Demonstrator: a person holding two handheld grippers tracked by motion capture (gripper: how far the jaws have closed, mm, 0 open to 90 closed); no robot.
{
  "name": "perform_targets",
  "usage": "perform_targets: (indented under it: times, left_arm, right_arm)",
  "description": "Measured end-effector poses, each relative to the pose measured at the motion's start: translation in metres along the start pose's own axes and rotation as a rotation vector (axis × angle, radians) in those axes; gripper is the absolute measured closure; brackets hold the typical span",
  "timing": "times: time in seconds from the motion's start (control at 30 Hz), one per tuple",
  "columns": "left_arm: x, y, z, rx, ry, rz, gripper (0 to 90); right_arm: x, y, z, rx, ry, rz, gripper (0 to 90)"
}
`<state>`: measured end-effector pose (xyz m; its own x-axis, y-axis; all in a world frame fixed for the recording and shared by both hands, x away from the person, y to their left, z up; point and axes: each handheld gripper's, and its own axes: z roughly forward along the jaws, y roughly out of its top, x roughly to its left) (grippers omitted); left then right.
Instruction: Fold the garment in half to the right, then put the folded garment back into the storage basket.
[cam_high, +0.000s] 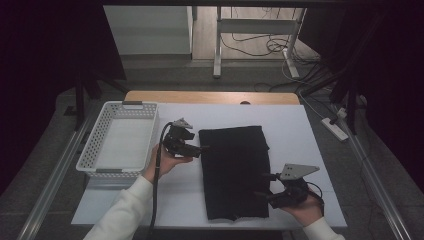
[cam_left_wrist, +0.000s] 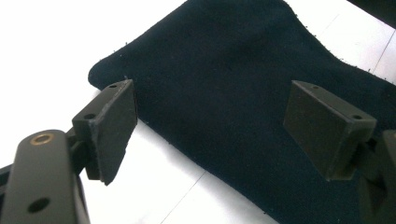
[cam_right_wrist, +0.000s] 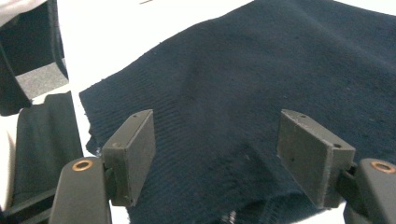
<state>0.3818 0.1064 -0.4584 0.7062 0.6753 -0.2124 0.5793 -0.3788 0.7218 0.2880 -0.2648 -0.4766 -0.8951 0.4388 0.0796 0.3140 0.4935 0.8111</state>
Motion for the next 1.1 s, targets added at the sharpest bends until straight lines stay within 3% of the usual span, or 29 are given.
perform_targets:
  times: [0.5,0.73,1.1]
  left_arm:
    - [0.007,0.003,0.006,0.005,-0.003,-0.038,15.4]
    - [0.013,0.004,0.015,0.018,-0.009,-0.062,8.7]
    - [0.026,0.005,0.026,0.020,0.006,-0.118,11.2]
  right_arm:
    - [0.007,0.000,0.008,0.027,0.036,-0.036,28.3]
    - [0.008,-0.001,0.009,0.034,0.038,-0.042,28.3]
    - [0.008,-0.002,0.012,0.045,0.053,-0.054,28.3]
